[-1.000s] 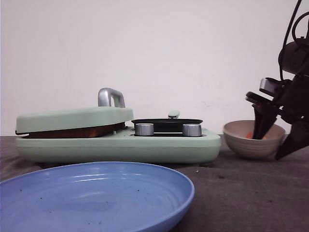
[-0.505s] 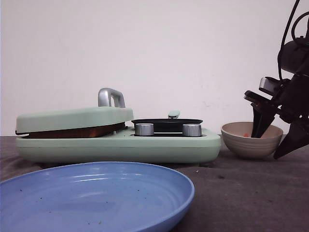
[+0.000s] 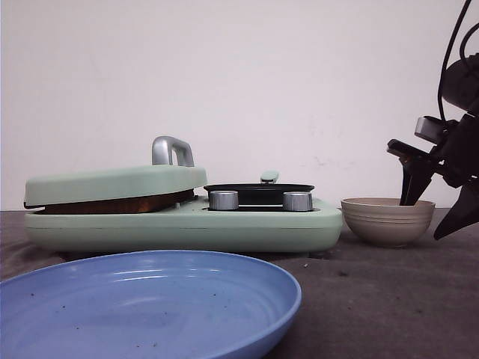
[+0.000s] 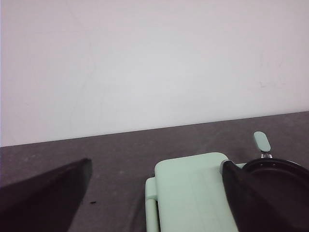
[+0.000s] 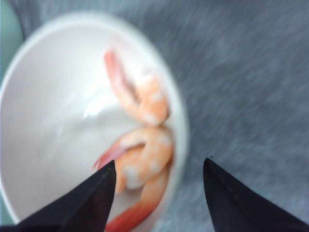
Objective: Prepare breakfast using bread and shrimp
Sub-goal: 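Lift and tilt the beige bowl with the right gripper toward the pan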
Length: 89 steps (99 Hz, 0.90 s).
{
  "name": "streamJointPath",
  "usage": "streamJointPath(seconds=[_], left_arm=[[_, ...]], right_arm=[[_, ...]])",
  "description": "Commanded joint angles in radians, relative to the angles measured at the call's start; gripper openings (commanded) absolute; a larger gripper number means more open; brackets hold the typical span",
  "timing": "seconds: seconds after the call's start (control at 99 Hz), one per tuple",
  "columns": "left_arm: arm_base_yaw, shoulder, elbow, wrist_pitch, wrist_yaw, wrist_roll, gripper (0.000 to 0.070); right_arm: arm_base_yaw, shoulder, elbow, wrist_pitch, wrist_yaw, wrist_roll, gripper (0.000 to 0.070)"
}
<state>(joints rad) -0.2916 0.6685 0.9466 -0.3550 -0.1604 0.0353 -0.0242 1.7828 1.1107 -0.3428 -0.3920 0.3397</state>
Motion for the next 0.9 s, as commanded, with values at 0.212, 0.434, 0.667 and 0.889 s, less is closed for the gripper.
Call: streamJointPath(seconds=[0.212, 0.434, 0.667, 0.889], left_arm=[[-0.001, 0.005, 0.010, 0.010, 0.001, -0.002, 0.0503], [-0.001, 0.019, 0.009, 0.011, 0.001, -0.002, 0.0503], [-0.001, 0.027, 0.010, 0.011, 0.003, -0.002, 0.0503], [-0.001, 0.025, 0.010, 0.011, 0.003, -0.002, 0.0503]], right_arm=[[-0.032, 0.021, 0.016, 0.065, -0.001, 0.053, 0.0255], [-0.023, 0.022, 0.016, 0.066, -0.003, 0.031, 0.0146], [-0.019, 0.022, 0.016, 0.061, 0.002, 0.013, 0.0002], [-0.019, 0.021, 0.017, 0.064, -0.001, 0.010, 0.0002]])
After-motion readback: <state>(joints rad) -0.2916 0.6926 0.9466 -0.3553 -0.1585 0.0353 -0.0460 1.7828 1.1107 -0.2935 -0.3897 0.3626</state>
